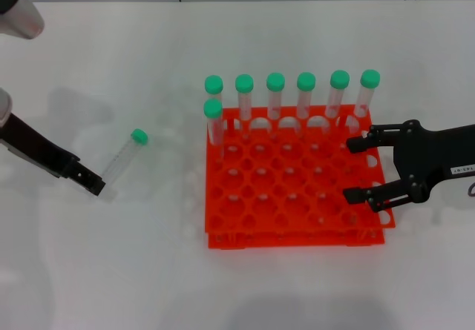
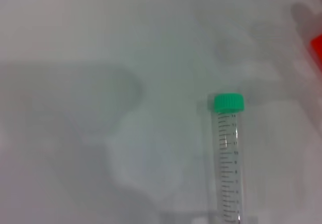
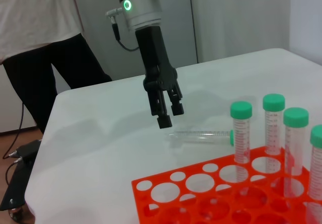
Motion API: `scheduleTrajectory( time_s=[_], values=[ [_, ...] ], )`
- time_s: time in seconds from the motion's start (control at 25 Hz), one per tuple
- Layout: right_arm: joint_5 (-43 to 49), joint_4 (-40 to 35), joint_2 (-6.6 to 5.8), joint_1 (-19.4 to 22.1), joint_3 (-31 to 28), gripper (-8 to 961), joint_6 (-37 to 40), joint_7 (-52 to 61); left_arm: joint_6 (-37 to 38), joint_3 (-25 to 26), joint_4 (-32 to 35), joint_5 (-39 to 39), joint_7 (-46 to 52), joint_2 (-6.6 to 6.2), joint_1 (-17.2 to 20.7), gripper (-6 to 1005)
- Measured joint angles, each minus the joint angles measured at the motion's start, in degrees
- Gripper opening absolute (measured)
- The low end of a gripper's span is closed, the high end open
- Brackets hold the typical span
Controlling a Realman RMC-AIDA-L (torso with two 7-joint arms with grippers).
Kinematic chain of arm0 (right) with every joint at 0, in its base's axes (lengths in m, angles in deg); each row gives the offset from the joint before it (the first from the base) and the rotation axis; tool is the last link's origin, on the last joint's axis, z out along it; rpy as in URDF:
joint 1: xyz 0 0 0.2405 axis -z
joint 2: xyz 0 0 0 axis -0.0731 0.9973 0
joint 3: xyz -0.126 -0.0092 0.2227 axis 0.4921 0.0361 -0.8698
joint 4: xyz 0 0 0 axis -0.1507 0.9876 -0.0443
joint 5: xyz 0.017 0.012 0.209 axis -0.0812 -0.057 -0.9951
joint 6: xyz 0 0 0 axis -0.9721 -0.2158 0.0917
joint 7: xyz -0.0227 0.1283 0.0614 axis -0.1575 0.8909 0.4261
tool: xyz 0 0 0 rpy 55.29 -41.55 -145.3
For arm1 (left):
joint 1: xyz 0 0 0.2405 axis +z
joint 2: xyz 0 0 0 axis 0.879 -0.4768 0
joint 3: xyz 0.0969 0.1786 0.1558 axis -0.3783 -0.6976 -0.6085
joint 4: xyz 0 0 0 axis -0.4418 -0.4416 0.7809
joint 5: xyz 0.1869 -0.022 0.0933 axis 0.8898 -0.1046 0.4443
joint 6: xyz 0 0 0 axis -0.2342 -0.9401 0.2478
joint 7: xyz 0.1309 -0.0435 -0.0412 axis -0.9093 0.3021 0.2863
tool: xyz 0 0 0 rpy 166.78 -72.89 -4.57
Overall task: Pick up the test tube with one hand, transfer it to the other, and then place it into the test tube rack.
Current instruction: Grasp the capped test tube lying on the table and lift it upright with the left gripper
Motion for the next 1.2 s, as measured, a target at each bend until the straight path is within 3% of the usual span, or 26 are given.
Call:
scheduleTrajectory(
  time_s=[0.32,0.72,0.92,1.2],
  values=[
    [0.0,0.0,0.01,0.3,0.0,868,-0.2,0.0,-2.9,-3.9,-2.8,0.1,1.5,0.77,-1.5,756],
    [0.0,0.0,0.07,0.7,0.0,869,-0.1,-0.5,-3.2,-4.3,-3.3,0.2,2.4,1.30,-2.1,696],
    [0.0,0.0,0.12,0.7,0.0,869,0.0,-0.7,-3.9,-4.3,-3.5,1.9,3.0,1.83,-2.2,457],
    [0.0,0.0,0.19,0.7,0.0,868,0.1,-0.7,-5.3,-4.4,-5.3,2.9,3.0,2.22,-2.8,431]
  ],
)
